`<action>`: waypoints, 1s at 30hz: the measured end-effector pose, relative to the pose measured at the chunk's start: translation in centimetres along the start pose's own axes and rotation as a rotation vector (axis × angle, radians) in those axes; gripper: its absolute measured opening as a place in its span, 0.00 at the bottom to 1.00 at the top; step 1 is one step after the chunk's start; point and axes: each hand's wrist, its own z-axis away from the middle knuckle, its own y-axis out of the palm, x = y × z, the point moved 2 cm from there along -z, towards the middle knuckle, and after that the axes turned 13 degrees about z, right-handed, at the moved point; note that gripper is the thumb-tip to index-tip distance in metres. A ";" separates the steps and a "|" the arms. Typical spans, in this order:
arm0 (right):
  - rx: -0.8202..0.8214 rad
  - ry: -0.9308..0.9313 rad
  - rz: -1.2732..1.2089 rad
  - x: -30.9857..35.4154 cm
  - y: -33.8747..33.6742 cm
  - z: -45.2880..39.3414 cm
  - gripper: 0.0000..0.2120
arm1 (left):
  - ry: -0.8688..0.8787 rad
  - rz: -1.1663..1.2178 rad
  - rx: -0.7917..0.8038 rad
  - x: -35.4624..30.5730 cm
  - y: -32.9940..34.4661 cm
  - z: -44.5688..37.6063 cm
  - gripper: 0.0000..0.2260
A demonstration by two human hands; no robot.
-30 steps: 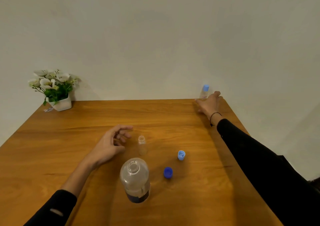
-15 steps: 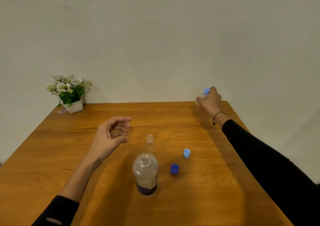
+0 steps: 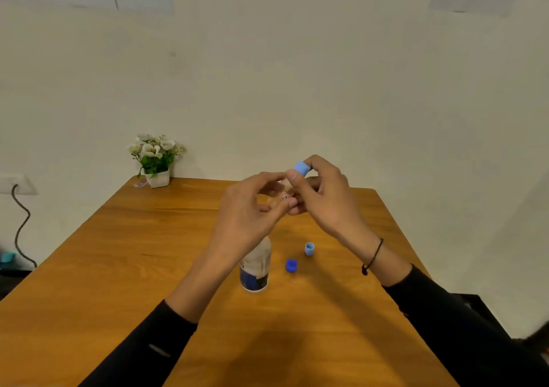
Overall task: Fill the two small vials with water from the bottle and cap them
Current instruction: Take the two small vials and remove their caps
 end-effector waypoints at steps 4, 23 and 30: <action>0.039 -0.019 0.029 1.3 -0.6 2.0 0.12 | 0.042 -0.059 -0.031 -0.9 -0.9 1.5 0.17; 0.340 -0.396 0.372 1.3 0.1 5.2 0.34 | -0.036 -0.068 0.068 2.0 -1.5 5.1 0.15; 0.077 -0.304 0.607 1.3 0.3 4.5 0.15 | -0.047 -0.082 0.040 2.0 -1.3 5.7 0.14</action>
